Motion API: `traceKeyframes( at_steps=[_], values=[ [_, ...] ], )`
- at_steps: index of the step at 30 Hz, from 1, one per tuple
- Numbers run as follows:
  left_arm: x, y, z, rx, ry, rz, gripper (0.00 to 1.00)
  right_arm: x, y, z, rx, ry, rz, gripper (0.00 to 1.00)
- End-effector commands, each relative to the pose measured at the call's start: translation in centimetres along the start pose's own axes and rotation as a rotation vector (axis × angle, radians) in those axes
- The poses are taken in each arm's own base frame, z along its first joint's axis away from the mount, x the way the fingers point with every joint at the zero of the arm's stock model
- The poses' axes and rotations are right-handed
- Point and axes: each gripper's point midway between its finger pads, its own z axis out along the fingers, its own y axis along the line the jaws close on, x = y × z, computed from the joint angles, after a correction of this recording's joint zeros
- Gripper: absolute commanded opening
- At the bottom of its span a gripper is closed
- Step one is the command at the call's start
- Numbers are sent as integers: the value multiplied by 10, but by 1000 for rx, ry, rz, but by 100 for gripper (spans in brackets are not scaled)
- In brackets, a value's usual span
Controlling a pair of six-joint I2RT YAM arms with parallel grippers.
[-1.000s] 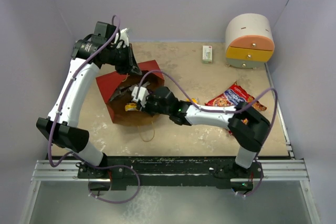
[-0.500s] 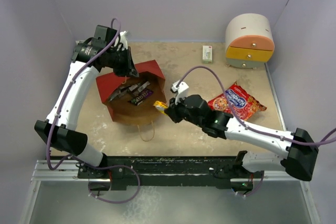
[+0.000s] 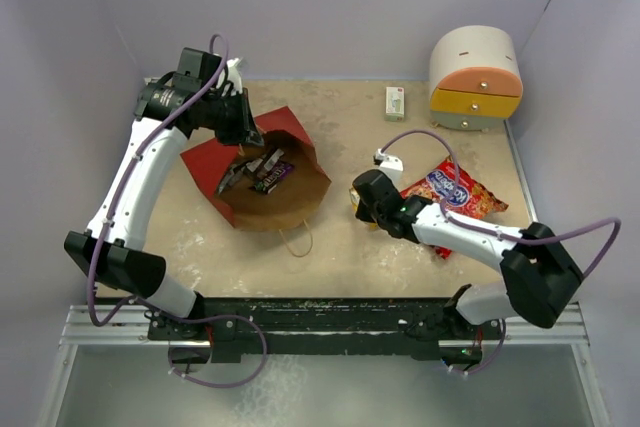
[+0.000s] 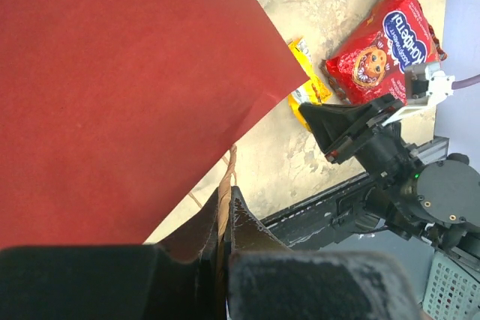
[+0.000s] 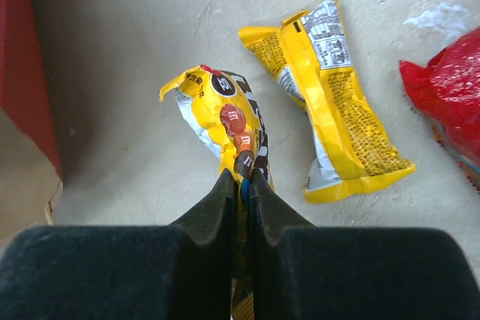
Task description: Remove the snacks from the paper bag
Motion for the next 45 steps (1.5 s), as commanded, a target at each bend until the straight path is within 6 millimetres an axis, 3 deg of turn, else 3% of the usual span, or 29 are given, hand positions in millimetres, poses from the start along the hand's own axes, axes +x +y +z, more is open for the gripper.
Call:
traceKeyframes(
  at_steps=[1, 5, 11, 15, 20, 23, 28, 35, 40, 45],
  values=[
    [-10, -9, -19, 25, -74, 29, 0, -15, 19, -1, -45, -50, 80, 0],
    [-7, -13, -19, 51, -70, 12, 0, -1, 4, 13, 34, -31, 94, 0],
    [5, -14, -20, 79, -42, 3, 0, -8, -6, 29, 112, -85, 97, 0],
    [14, -16, -21, 100, -26, -8, 0, -12, -18, 29, 188, -97, 78, 15],
    [18, -18, -21, 113, -22, -23, 0, -22, -2, 9, 41, -114, 46, 49],
    [16, -20, -22, 126, -31, -29, 0, -38, 19, -14, -125, -163, 11, 60],
    [14, -21, -22, 131, -40, -27, 0, -47, 71, -44, -457, -200, -88, 64],
    [14, -20, -17, 126, -26, -19, 0, -26, 138, -83, -886, -228, -385, 68],
    [13, -20, -17, 127, -20, -15, 0, 17, 192, -121, -1096, -420, -885, 69],
    [9, -23, -18, 132, -19, -8, 0, 31, 224, -104, -1100, -508, -1179, 68]
  ],
)
